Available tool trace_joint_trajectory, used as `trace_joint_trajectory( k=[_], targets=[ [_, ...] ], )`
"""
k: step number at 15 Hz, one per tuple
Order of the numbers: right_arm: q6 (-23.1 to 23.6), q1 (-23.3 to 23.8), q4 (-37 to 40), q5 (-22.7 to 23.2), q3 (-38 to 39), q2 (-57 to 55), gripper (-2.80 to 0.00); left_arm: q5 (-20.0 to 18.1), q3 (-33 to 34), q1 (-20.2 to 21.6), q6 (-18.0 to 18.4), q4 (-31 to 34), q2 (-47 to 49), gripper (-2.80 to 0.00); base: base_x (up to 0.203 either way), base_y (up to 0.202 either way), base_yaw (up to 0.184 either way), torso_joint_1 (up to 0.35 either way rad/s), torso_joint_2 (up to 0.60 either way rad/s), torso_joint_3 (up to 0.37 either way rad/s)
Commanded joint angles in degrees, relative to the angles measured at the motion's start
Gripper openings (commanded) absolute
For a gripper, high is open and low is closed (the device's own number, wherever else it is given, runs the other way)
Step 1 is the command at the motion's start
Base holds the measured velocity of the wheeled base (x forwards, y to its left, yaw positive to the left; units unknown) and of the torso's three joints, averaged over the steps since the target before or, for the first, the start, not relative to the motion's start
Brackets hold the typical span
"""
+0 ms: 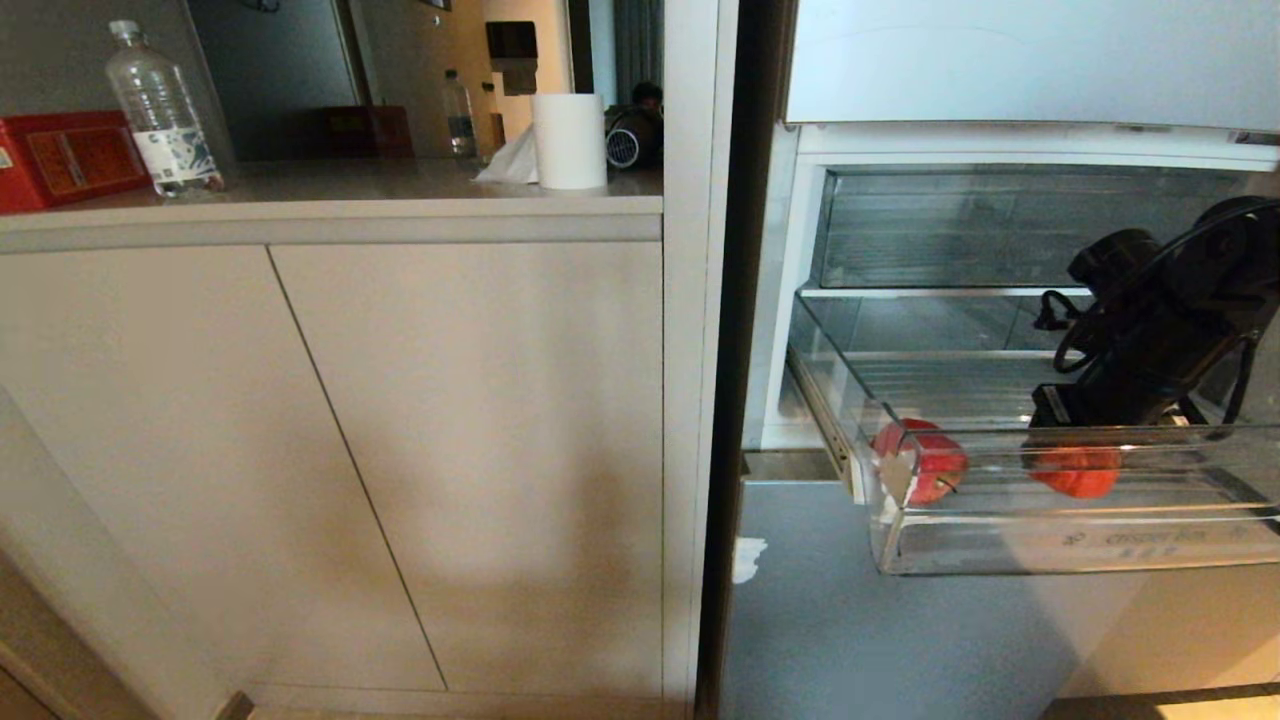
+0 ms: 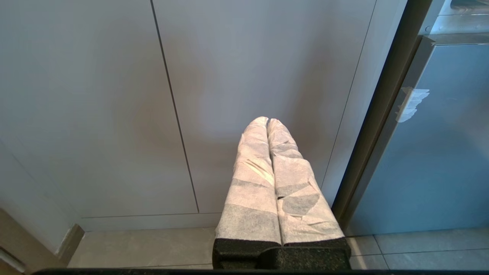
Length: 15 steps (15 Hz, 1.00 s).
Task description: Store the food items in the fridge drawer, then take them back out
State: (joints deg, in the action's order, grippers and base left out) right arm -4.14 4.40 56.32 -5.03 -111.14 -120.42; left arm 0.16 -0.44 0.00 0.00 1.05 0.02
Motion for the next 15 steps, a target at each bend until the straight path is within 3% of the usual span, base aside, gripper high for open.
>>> trace_joint_trajectory(
  k=[1, 5, 9, 15],
  targets=[
    [-0.2, 0.0, -0.7, 0.4, 0.0, 2.3, -2.80, 0.0, 0.0, 0.0, 0.0, 0.0, -0.1, -2.80, 0.000, 0.000, 0.000, 0.000, 0.00, 0.000],
    [-0.4, 0.0, -3.3, 1.0, 1.9, 8.3, -2.80, 0.0, 0.0, 0.0, 0.0, 0.0, -0.1, -2.80, 0.000, 0.000, 0.000, 0.000, 0.00, 0.000],
    [-0.5, 0.0, -9.6, 1.2, 9.8, 16.1, -2.80, 0.0, 0.0, 0.0, 0.0, 0.0, -0.1, -2.80, 0.000, 0.000, 0.000, 0.000, 0.00, 0.000],
    [-0.7, 0.1, -33.7, 1.2, 30.4, 28.5, -2.80, 0.0, 0.0, 0.0, 0.0, 0.0, -0.1, -2.80, 0.000, 0.000, 0.000, 0.000, 0.00, 0.000]
  ],
)
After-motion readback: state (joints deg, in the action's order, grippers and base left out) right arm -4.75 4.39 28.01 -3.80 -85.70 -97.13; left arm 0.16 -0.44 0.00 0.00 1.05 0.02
